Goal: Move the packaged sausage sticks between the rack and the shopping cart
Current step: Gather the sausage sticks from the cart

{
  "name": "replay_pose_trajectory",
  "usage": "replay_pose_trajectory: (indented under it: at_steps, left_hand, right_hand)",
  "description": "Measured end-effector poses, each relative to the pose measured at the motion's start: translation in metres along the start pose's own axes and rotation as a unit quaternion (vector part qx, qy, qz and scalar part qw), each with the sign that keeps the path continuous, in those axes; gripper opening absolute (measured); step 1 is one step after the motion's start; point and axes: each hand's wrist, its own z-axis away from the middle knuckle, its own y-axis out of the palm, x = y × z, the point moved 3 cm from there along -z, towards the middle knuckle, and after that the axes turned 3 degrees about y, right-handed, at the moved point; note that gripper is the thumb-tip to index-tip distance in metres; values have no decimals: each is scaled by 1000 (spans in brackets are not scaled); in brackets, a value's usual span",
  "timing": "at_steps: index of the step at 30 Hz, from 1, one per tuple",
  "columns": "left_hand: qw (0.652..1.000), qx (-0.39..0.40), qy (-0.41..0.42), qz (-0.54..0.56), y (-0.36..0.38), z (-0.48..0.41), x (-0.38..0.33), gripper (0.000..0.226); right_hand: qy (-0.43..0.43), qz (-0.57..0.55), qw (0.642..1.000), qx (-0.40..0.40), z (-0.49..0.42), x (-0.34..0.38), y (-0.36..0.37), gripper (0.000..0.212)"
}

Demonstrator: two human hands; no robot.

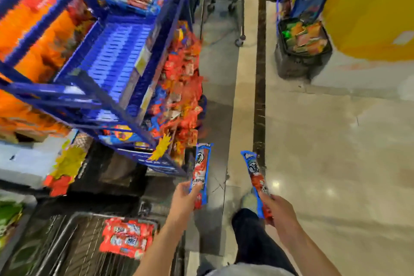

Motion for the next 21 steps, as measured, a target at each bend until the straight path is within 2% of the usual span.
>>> replay_pose_trajectory:
  at_steps: [2,6,11,16,21]
  left_hand:
    - [1000,20,-1,3,42,-7,-24,26]
    - [998,58,4,-5,109,-24,-68,33]
    - [997,60,32,29,152,-40,-125,25]
    - [992,28,106,64,141,-58,-191,27]
    - [977,-78,168,103,125,-85,-255,18]
  right_hand:
    - [6,-30,999,-12,-21,25,-23,31]
    - [-10,-47,999,-15,-64,88,-61,27]
    - [-56,-25,998,0,-100,171,-81,30]
    - [-134,16,989,65,-109,274,-35,20]
    - [-239,54,958,148,-101,383,37,16]
